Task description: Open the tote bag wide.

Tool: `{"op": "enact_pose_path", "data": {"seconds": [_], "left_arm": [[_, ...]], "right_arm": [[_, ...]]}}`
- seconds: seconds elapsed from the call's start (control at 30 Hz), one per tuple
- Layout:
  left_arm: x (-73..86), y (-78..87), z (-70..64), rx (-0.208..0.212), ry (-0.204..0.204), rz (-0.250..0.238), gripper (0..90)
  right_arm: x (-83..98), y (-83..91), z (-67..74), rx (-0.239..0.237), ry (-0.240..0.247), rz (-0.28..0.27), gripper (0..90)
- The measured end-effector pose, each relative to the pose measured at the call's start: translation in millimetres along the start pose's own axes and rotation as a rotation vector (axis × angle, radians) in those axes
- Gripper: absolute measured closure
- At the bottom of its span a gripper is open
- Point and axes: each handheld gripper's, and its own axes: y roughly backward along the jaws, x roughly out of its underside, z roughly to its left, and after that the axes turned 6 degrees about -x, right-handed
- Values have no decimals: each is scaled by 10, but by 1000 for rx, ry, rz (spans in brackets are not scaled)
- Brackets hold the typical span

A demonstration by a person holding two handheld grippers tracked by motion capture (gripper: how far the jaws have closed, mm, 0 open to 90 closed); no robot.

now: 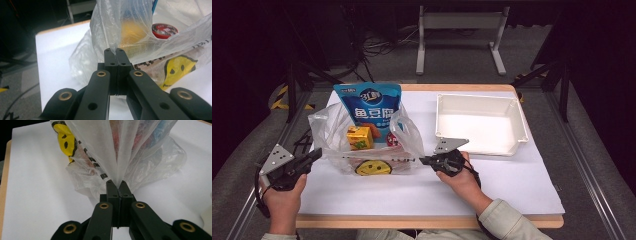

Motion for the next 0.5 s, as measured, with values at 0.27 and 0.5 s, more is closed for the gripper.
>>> {"op": "enact_pose_path", "data": {"seconds": [0.27,0.5], "left_arm": [[104,-149,48,34,22,126,900],[166,-305,84,61,24,198,900]], "right_arm": [[52,-6,1,-15,-4,25,899],[111,-66,-45,-19,-21,70,898]]}}
